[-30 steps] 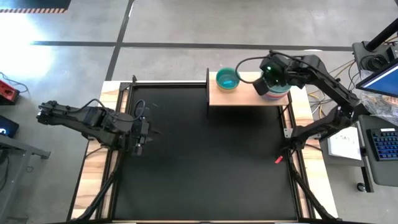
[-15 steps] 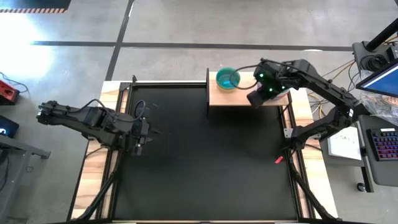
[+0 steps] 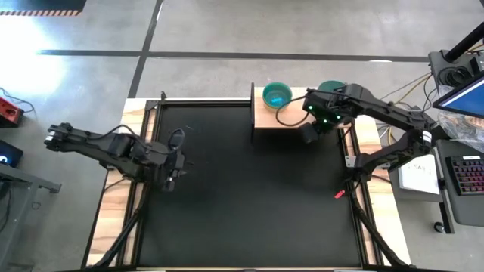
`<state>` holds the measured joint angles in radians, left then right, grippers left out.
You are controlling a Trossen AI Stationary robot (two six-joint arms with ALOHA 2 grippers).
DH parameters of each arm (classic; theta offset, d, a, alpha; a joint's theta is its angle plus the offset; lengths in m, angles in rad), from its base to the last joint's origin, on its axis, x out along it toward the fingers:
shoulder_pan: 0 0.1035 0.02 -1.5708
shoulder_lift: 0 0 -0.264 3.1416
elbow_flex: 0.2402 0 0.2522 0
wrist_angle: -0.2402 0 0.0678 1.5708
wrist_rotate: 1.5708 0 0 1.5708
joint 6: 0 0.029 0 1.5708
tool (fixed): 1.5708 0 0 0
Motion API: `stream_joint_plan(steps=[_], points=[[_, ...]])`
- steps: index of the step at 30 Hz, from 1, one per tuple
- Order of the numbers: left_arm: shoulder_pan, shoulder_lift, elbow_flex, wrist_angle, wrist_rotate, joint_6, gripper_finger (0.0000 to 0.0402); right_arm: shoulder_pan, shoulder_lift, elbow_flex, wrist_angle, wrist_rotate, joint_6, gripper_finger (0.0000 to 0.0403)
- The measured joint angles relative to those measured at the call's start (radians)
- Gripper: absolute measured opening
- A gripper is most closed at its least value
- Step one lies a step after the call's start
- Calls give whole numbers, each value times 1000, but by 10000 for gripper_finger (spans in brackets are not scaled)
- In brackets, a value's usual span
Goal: Place and stack bowls onto a shelf
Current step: Adjust the stacked bowls on the shelf
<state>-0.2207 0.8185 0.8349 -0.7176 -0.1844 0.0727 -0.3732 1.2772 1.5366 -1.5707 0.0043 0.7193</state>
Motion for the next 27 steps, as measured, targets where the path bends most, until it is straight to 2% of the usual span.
stream_joint_plan(steps=[4, 17, 20, 24, 27], points=[[0, -1, -31, 33, 0, 15, 95, -8, -25, -57, 0, 49, 17, 8], [0, -2, -30, 92, 5, 68, 95, -58, -66, -207, -1, 101, -7, 8], [0, -2, -30, 103, 11, 76, 95, -54, -66, -198, -2, 84, -51, 8], [0, -2, -29, 113, 11, 76, 95, -33, -66, -119, 20, 25, -114, 8], [0, -2, -29, 120, 11, 76, 95, -30, -66, -32, 58, 62, -148, 8]])
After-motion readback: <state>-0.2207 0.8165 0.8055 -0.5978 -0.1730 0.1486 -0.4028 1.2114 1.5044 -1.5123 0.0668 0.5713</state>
